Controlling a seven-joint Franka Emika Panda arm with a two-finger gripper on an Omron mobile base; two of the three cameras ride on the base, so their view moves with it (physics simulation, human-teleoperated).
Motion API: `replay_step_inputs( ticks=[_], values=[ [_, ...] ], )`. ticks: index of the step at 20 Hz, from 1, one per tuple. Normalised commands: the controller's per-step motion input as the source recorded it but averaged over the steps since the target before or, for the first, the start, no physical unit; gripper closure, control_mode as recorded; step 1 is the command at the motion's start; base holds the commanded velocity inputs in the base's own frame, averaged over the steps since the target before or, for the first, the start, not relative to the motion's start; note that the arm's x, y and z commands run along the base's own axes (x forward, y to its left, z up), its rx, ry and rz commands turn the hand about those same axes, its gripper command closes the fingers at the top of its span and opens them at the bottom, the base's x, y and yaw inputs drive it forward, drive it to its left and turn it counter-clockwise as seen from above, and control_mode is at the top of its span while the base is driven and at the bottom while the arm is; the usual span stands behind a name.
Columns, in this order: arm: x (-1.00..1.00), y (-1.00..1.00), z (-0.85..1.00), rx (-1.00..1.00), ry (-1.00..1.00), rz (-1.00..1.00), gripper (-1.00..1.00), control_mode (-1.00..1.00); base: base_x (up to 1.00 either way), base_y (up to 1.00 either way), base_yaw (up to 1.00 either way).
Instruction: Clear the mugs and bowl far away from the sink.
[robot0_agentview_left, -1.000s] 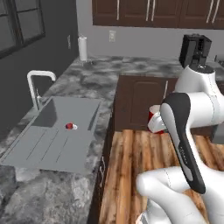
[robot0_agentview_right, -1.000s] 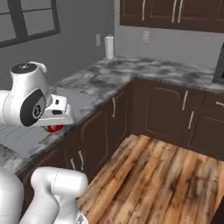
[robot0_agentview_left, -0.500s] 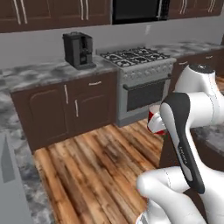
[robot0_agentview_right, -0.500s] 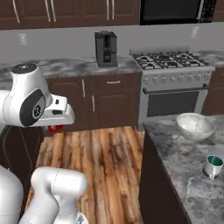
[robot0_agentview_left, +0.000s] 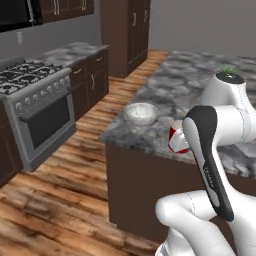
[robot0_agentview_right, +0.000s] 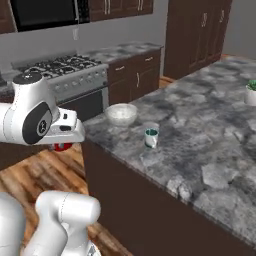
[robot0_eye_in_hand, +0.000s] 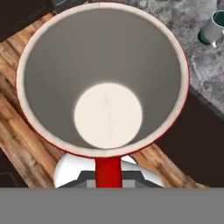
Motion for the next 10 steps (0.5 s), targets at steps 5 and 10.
replay_step_inputs(
  ticks=[5,10],
  values=[
    [0.00,0.00,0.00,0.00,0.00,0.00,1.00,1.00,0.05,-0.04,-0.95],
    [0.00,0.00,0.00,0.00,0.00,0.00,1.00,1.00,0.88,-0.24,-0.56]
  ],
)
